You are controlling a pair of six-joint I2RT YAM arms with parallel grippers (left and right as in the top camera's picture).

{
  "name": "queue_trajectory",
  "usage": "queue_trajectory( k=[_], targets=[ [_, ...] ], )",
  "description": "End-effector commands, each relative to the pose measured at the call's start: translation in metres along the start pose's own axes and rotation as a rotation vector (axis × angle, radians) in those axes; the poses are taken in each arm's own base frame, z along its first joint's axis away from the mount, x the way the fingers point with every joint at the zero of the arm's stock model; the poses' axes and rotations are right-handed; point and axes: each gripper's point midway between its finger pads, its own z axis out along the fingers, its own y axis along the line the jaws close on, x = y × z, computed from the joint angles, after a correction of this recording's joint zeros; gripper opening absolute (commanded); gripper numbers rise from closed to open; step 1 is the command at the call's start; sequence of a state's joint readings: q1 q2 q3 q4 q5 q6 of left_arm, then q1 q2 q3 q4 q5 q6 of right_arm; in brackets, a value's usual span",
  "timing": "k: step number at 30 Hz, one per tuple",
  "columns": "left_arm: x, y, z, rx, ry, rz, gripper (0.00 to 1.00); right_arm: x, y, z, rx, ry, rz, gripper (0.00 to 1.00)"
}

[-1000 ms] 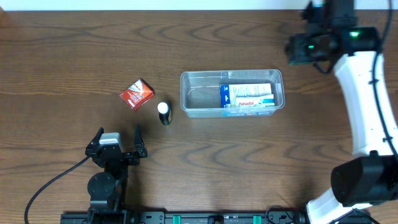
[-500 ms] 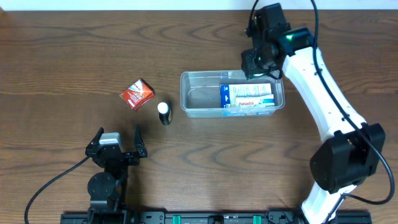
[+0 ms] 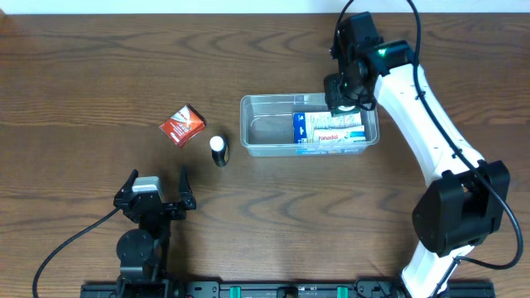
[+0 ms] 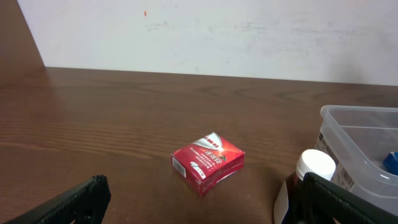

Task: Pack container
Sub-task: 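Lift the Zam-Buk tin and carry it left over the container, then lower the tin into the container's right end and open the gripper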

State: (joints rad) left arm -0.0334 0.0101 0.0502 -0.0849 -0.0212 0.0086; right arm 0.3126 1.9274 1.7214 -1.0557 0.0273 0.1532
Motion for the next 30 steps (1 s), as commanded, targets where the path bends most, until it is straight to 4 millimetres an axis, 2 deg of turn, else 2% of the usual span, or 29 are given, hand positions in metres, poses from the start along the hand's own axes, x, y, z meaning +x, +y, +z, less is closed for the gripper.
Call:
queue_trajectory(
  k=[1, 6, 16, 23, 30],
  targets=[
    [0.017, 0.001, 0.003, 0.002, 0.040, 0.019, 0.98, 0.014, -0.011, 0.021, 0.037, 0.051, 0.027, 0.59],
    [0.017, 0.001, 0.003, 0.002, 0.040, 0.019, 0.98, 0.028, -0.014, 0.039, 0.041, 0.076, 0.036, 0.59],
    [0.017, 0.001, 0.003, 0.002, 0.040, 0.019, 0.98, 0.030, -0.016, 0.064, 0.041, 0.034, 0.042, 0.59],
    [0.017, 0.001, 0.003, 0.002, 0.040, 0.019, 0.98, 0.026, -0.026, 0.066, 0.096, 0.005, 0.045, 0.58],
    [0.017, 0.001, 0.003, 0.002, 0.040, 0.019, 0.98, 0.026, -0.029, 0.066, 0.099, 0.005, 0.057, 0.58]
  ],
)
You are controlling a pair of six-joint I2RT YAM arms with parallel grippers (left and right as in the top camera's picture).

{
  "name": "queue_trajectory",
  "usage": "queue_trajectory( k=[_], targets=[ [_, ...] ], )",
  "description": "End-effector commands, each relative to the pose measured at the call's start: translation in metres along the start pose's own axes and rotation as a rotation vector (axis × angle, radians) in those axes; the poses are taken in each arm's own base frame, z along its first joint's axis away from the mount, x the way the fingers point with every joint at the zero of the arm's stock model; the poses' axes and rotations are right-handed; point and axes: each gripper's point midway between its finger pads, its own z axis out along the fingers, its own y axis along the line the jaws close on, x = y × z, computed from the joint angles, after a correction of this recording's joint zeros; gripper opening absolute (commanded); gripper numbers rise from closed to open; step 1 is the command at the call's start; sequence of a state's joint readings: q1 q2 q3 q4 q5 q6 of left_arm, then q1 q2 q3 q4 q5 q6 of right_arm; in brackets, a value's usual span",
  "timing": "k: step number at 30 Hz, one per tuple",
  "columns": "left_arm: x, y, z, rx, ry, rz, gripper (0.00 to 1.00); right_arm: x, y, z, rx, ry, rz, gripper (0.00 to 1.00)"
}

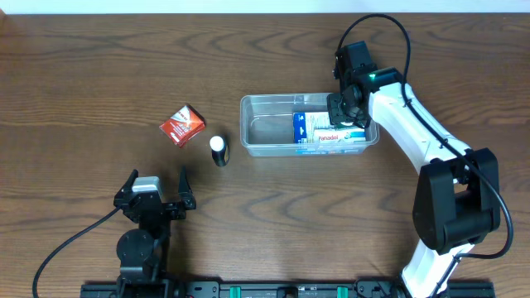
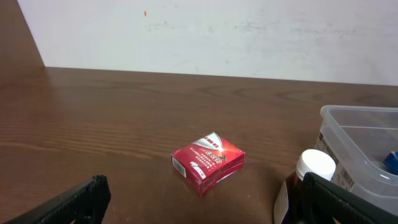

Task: Pack container
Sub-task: 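Lower the tin into the container's right end and open the gripper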

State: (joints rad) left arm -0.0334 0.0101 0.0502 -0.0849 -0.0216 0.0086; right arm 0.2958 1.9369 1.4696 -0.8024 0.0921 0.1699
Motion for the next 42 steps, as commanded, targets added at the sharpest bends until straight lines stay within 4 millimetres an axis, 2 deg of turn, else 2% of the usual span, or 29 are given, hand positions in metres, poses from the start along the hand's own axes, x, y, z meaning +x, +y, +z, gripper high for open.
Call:
queue_trajectory(
  k=[1, 6, 23, 28, 34, 38, 42],
  targets=[
    [0.017, 0.001, 0.003, 0.002, 0.040, 0.019, 0.98, 0.002, -0.008, 0.005, 0.029, 0.008, 0.025, 0.57],
    [0.017, 0.001, 0.003, 0.002, 0.040, 0.019, 0.98, 0.000, -0.015, 0.005, 0.073, -0.002, 0.053, 0.57],
    [0.017, 0.001, 0.003, 0.002, 0.040, 0.019, 0.98, -0.007, -0.014, 0.006, 0.067, -0.030, 0.057, 0.63],
    [0.017, 0.001, 0.003, 0.002, 0.040, 0.019, 0.98, -0.001, -0.015, 0.011, 0.069, -0.021, 0.055, 0.64],
    [0.017, 0.001, 0.003, 0.002, 0.040, 0.019, 0.98, 0.009, -0.015, 0.027, 0.068, -0.025, 0.055, 0.66],
    [0.017, 0.001, 0.003, 0.002, 0.040, 0.019, 0.98, 0.007, -0.015, 0.026, 0.067, -0.032, 0.042, 0.66],
    [0.017, 0.001, 0.003, 0.002, 0.040, 0.019, 0.98, 0.006, -0.015, 0.024, 0.066, -0.037, 0.042, 0.72]
  ],
)
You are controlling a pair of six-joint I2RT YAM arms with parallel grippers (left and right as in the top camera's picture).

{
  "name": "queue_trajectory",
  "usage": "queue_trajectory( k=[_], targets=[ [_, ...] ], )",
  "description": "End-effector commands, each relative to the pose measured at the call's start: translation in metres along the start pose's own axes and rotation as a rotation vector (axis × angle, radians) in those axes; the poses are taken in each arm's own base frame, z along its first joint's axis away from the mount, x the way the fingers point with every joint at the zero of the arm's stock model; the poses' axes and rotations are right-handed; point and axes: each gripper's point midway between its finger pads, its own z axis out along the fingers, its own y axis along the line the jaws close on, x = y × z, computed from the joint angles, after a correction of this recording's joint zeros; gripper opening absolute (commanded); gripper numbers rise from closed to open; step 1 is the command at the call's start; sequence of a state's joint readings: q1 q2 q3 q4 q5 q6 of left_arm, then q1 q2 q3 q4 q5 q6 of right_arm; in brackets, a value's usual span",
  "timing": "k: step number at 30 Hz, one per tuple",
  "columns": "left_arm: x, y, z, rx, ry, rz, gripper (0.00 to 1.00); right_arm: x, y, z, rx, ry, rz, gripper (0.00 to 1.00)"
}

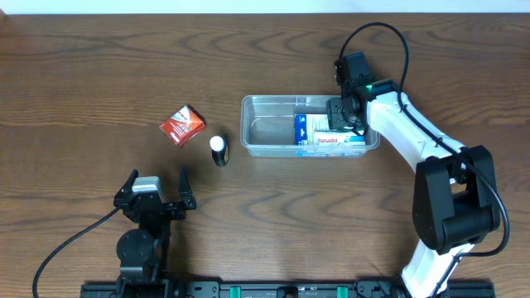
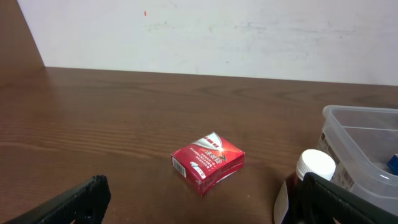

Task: Pack container
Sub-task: 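Lower the tin into the container's right end and open the gripper, then withdraw the right gripper up and right to the table edge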

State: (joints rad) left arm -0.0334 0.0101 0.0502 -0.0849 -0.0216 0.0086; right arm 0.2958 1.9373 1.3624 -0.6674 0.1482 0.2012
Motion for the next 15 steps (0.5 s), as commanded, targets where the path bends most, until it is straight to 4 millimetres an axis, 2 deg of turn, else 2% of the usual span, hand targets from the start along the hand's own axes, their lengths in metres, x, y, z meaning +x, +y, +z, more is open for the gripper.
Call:
queue_trajectory(
  k=[1, 4, 6, 10, 15],
  targets=[
    [0.017, 0.001, 0.003, 0.002, 0.040, 0.019, 0.98, 0.000, -0.006, 0.002, 0.017, 0.000, 0.006, 0.75],
    [0.017, 0.001, 0.003, 0.002, 0.040, 0.019, 0.98, -0.002, -0.006, 0.001, 0.015, -0.004, -0.008, 0.81],
    [0.017, 0.001, 0.003, 0.002, 0.040, 0.019, 0.98, -0.006, -0.005, -0.001, 0.013, -0.013, -0.006, 0.82],
    [0.017, 0.001, 0.003, 0.002, 0.040, 0.019, 0.98, -0.019, -0.002, -0.012, -0.001, -0.044, -0.001, 0.78],
    [0.017, 0.001, 0.003, 0.002, 0.040, 0.019, 0.98, -0.041, -0.002, -0.038, -0.010, -0.092, 0.007, 0.76]
  ],
)
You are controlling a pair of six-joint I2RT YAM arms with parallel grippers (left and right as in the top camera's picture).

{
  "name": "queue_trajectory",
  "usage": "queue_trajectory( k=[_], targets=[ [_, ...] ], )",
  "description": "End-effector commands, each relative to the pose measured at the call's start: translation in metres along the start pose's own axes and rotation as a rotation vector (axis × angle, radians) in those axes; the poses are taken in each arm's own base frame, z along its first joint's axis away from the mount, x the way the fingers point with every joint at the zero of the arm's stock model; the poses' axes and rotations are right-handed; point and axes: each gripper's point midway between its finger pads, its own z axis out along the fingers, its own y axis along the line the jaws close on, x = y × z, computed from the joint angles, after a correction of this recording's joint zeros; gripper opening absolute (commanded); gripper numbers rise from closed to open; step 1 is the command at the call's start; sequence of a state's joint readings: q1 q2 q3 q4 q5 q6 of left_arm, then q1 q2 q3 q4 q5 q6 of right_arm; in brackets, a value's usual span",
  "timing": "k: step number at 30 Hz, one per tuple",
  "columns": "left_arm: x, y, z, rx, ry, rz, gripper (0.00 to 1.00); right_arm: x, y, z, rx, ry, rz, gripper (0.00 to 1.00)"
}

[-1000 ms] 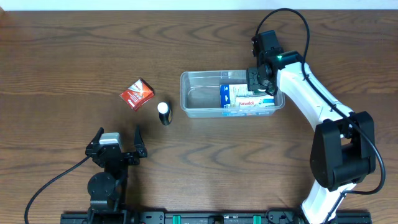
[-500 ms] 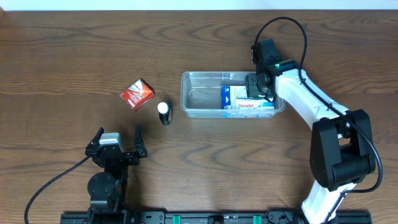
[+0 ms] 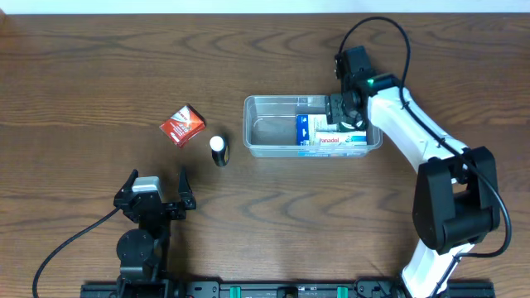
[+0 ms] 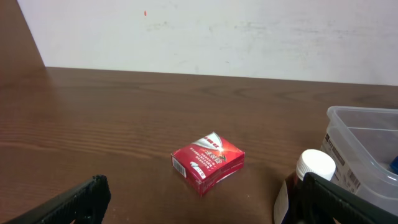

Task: Pack container
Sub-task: 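Withdraw the right gripper up and right to the table edge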

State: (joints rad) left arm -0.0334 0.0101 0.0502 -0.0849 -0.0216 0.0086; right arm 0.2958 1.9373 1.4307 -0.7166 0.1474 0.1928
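Observation:
A clear plastic container (image 3: 269, 124) lies at the table's middle right, with blue and white medicine boxes (image 3: 331, 134) in its right half. My right gripper (image 3: 345, 106) is low over the back right of the container, at the boxes; its fingers are hidden under the wrist. A red box (image 3: 182, 125) and a dark bottle with a white cap (image 3: 218, 150) stand left of the container. My left gripper (image 3: 157, 197) rests open near the front edge. In the left wrist view the red box (image 4: 208, 163), the bottle (image 4: 314, 169) and the container's corner (image 4: 364, 146) lie ahead of the open left gripper (image 4: 199, 208).
The dark wood table (image 3: 99, 66) reaches to a white wall (image 4: 217, 31) at the back. The right arm's white links (image 3: 431, 141) run from the front right toward the container. A black rail (image 3: 265, 290) lines the front edge.
The container sits slightly further right than before, and the right gripper is a little further back at the boxes. The left arm, red box and bottle have not moved.
The right gripper was first over the container's back right corner. A second later it was lower, over the boxes. Then it was down among them, and the container has ended a little to the right. The left gripper stayed open throughout.

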Motion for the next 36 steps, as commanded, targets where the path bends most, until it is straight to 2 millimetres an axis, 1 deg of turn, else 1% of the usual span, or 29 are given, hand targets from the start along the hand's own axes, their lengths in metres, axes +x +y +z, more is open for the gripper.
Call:
queue_trajectory(
  k=[1, 3, 6, 10, 12, 15, 17, 21, 26, 29, 31, 36],
  targets=[
    [0.017, 0.001, 0.003, 0.002, 0.040, 0.019, 0.98, -0.030, -0.004, -0.030, -0.006, -0.080, 0.013, 0.76],
    [0.017, 0.001, 0.003, 0.002, 0.040, 0.019, 0.98, -0.038, -0.005, -0.044, -0.009, -0.097, 0.017, 0.77],
    [0.017, 0.001, 0.003, 0.002, 0.040, 0.019, 0.98, -0.048, -0.012, -0.062, -0.019, -0.121, 0.037, 0.81],
    [0.017, 0.001, 0.003, 0.002, 0.040, 0.019, 0.98, -0.053, -0.037, -0.075, -0.025, -0.129, 0.078, 0.84],
    [0.017, 0.001, 0.003, 0.002, 0.040, 0.019, 0.98, -0.050, -0.056, -0.075, -0.020, -0.114, 0.107, 0.88],
    [0.017, 0.001, 0.003, 0.002, 0.040, 0.019, 0.98, -0.041, -0.093, -0.072, 0.017, -0.075, 0.179, 0.99],
    [0.017, 0.001, 0.003, 0.002, 0.040, 0.019, 0.98, -0.032, -0.123, -0.070, 0.052, -0.045, 0.236, 0.99],
    [0.017, 0.001, 0.003, 0.002, 0.040, 0.019, 0.98, -0.012, -0.176, -0.070, 0.128, 0.006, 0.336, 0.99],
    [0.017, 0.001, 0.003, 0.002, 0.040, 0.019, 0.98, 0.001, -0.217, -0.072, 0.164, 0.019, 0.428, 0.99],
    [0.017, 0.001, 0.003, 0.002, 0.040, 0.019, 0.98, 0.007, -0.235, -0.073, 0.180, 0.022, 0.469, 0.99],
    [0.017, 0.001, 0.003, 0.002, 0.040, 0.019, 0.98, 0.011, -0.242, -0.073, 0.187, 0.024, 0.487, 0.99],
    [0.017, 0.001, 0.003, 0.002, 0.040, 0.019, 0.98, 0.013, -0.249, -0.074, 0.193, 0.025, 0.503, 0.99]
  ],
)
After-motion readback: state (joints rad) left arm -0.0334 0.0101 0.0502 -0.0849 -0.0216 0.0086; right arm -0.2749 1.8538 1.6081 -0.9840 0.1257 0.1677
